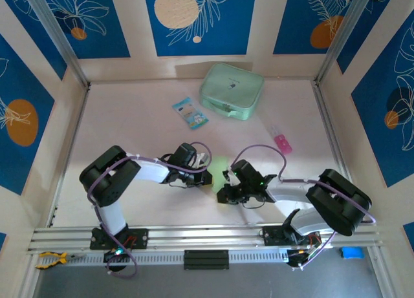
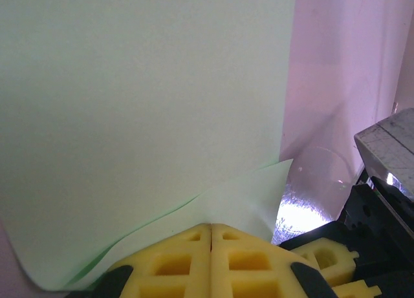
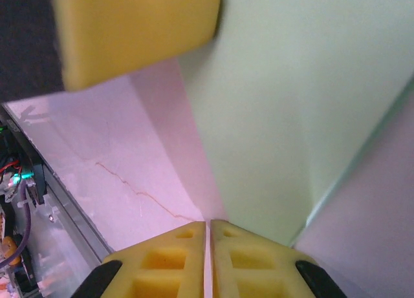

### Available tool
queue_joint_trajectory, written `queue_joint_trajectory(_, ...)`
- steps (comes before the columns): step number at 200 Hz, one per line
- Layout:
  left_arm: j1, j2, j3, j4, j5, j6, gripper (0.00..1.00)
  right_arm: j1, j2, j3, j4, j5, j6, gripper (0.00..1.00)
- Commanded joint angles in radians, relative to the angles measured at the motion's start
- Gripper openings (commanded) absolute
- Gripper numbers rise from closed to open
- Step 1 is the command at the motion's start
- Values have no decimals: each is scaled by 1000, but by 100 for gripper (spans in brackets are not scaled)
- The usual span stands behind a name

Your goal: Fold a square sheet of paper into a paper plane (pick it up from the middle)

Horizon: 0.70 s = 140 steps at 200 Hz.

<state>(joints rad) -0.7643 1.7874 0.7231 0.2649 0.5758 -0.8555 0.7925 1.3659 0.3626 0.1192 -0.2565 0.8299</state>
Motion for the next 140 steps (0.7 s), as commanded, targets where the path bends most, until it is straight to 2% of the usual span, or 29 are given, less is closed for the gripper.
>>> queue_joint_trajectory(1, -5, 41, 4, -66, -52, 21, 0, -1, -30, -48, -114, -22, 26, 13)
queue_joint_trajectory(51, -6, 23, -19, -54, -77, 5, 0, -3, -198, -60, -252, 58, 48, 12)
queue_joint_trajectory(90, -10, 9, -55, 46, -96, -54, 1, -19, -352, -12, -305, 103, 79, 11)
queue_joint_trajectory(114, -21, -7, -63, 57, -133, -61, 1, -32, -310, 25, -234, 95, 100, 11)
queue_joint_trajectory(140, -34, -34, -59, 39, -152, -66, 2, -44, -155, 122, -185, 58, 88, 8)
